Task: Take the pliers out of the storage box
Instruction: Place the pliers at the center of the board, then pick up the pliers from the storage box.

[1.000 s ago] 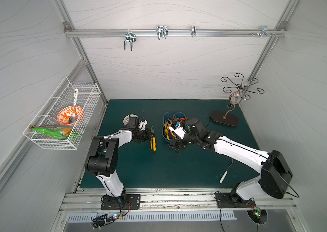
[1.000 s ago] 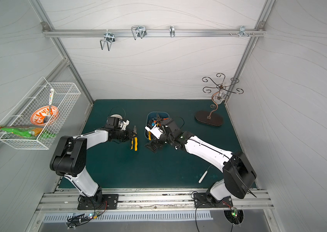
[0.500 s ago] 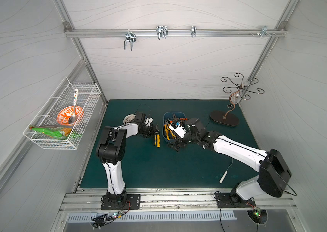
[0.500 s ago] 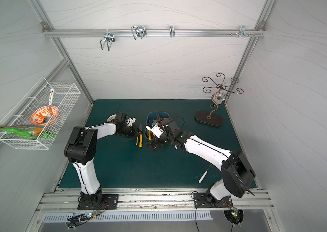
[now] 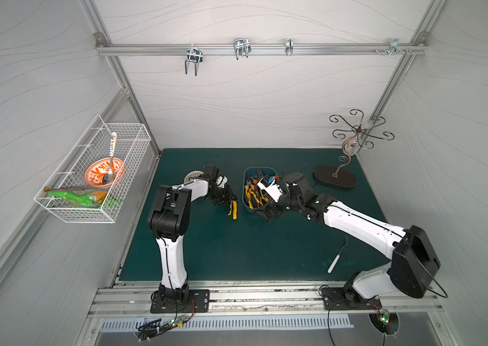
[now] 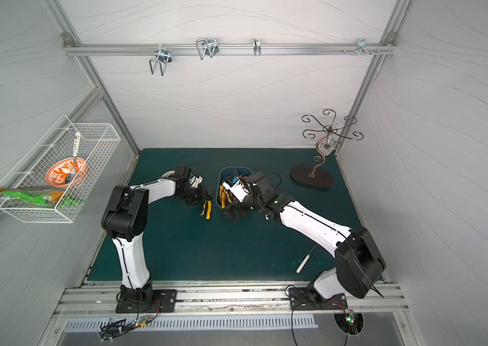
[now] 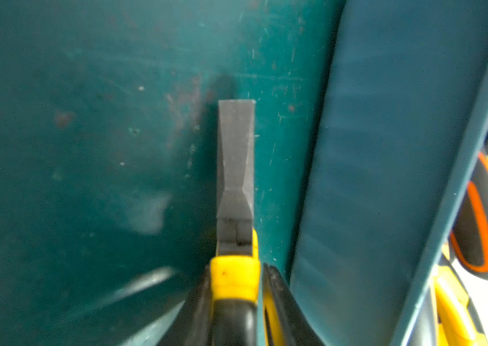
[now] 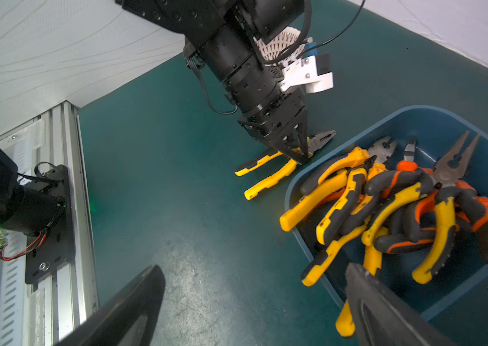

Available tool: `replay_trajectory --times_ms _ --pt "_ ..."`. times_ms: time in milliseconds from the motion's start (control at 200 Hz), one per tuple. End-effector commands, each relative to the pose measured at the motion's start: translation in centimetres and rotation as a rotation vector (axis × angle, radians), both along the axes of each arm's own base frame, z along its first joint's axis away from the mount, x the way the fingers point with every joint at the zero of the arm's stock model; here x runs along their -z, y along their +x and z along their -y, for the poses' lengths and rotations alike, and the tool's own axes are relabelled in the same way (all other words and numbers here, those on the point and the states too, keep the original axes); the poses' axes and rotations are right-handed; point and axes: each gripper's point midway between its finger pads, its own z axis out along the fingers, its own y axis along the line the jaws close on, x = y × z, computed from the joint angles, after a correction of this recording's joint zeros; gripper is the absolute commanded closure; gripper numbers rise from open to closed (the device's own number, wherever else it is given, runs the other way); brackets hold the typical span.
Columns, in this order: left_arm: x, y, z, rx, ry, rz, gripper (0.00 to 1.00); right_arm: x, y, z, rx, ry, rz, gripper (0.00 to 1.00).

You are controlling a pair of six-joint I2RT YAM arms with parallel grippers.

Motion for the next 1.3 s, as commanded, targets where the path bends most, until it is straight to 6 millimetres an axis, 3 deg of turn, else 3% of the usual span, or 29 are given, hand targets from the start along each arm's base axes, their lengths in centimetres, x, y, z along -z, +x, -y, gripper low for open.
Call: replay_trajectory --times_ms 0,275,410,500,550,630,725,1050,1295 --pt "0.1 0.0 -0.7 -0.003 0.053 -0.008 0.62 -1.7 0.4 1.0 0.046 0.052 -0.002 0.01" --pt "-1.9 -0.3 -1.7 -0.034 0.098 0.038 0.4 -3.5 5.0 5.7 0.343 0.104 -0.029 0.01" --pt "-3.6 -0.9 -2.5 -0.048 0.132 0.085 0.33 -2.5 7.0 8.5 0.514 0.053 -0.12 0.01" --pt "-5.2 -1.5 -2.5 -0.043 0.142 0.13 0.22 -1.3 7.7 9.2 0.532 0.013 -0.191 0.01" --pt "-6.3 -2.0 -2.4 -0.029 0.155 0.166 0.17 -0.7 8.0 9.4 0.538 -0.008 -0.236 0.06" --pt "-7.9 -2.9 -1.8 -0.003 0.172 0.226 0.06 0.3 8.3 9.1 0.516 -0.046 -0.303 0.09" --pt "-10.0 -4.2 -1.1 0.022 0.173 0.305 0.01 1.7 8.3 8.4 0.495 -0.091 -0.394 0.14" --pt "-15.1 -10.3 2.1 0.101 0.167 0.519 0.0 4.0 7.2 3.6 0.39 -0.019 -0.775 0.42" --pt "-16.7 -13.5 2.1 0.103 0.168 0.601 0.0 5.7 6.0 -0.7 0.328 -0.008 -0.95 0.5"
